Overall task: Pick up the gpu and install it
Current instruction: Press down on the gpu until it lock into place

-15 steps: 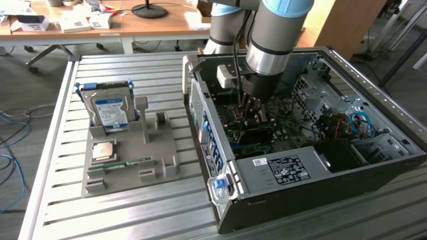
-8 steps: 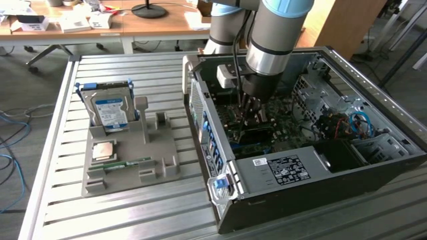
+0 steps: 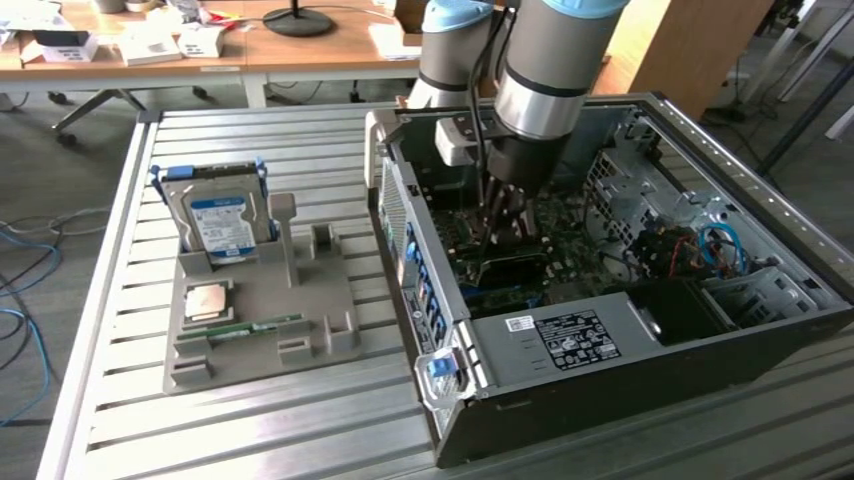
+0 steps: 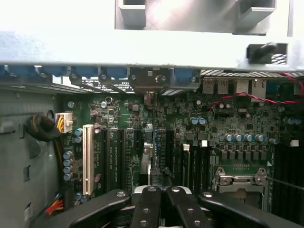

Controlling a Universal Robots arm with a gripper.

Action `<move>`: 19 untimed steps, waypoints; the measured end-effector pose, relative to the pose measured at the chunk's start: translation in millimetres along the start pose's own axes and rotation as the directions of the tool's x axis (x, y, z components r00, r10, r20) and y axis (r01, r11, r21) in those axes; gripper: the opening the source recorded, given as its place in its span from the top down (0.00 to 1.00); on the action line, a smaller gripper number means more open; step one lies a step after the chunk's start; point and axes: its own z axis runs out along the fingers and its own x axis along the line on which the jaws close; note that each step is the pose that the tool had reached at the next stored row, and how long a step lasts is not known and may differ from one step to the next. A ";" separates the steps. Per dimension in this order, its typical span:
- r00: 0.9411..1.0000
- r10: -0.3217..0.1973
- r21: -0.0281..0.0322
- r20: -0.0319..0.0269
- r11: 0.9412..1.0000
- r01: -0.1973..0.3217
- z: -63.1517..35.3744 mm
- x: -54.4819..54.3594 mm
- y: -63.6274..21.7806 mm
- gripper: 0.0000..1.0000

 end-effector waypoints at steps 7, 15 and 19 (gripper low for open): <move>1.000 0.000 0.000 0.000 1.000 0.000 -18.7 -0.2 0.2 0.89; 1.000 0.000 0.000 0.000 1.000 0.000 -27.7 -0.3 0.3 0.89; 1.000 0.000 0.000 0.000 1.000 0.000 -27.9 -0.2 -0.3 0.89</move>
